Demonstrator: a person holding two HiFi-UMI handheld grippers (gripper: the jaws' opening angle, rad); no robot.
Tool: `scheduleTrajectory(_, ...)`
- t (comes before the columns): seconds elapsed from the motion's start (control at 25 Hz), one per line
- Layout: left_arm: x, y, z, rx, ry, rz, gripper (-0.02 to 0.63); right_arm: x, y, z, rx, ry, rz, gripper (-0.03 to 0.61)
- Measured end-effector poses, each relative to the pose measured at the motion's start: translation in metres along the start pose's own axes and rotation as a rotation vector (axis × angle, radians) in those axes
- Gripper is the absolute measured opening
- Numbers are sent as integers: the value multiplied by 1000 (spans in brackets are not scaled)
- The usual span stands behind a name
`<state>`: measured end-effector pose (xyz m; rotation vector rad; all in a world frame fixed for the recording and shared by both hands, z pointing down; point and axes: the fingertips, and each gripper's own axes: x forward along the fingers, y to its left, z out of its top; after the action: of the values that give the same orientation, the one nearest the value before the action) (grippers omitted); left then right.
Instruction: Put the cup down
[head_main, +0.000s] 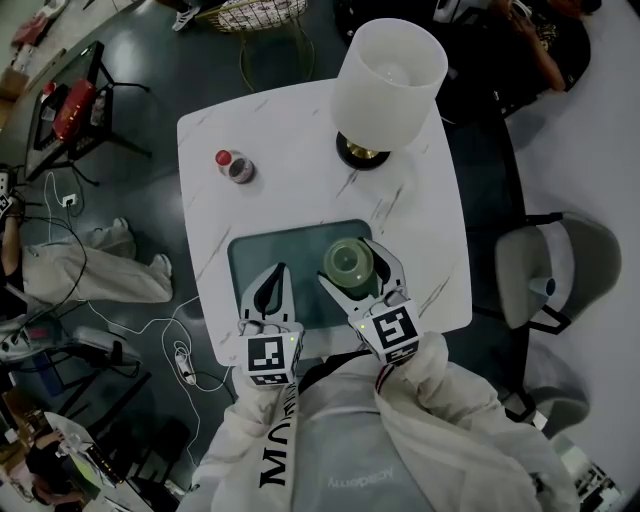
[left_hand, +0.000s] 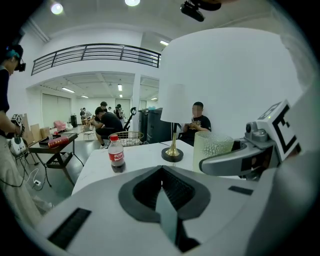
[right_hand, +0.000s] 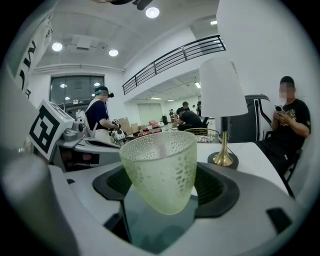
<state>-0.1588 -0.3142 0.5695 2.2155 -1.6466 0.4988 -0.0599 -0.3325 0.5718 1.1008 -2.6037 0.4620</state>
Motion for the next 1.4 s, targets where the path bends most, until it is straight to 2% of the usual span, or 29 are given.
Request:
scheduleTrajectory(0.76, 20, 2, -28, -1, 39, 12, 11, 23, -9, -21, -26, 10, 3, 380)
scheduleTrajectory(1.04, 32, 3, -29, 41, -15, -1, 11, 35, -10, -32, -27, -11, 7, 380)
scheduleTrajectory(1.4, 44, 11, -41, 43, 5, 11, 11, 51, -11, -43, -28, 4, 5, 380)
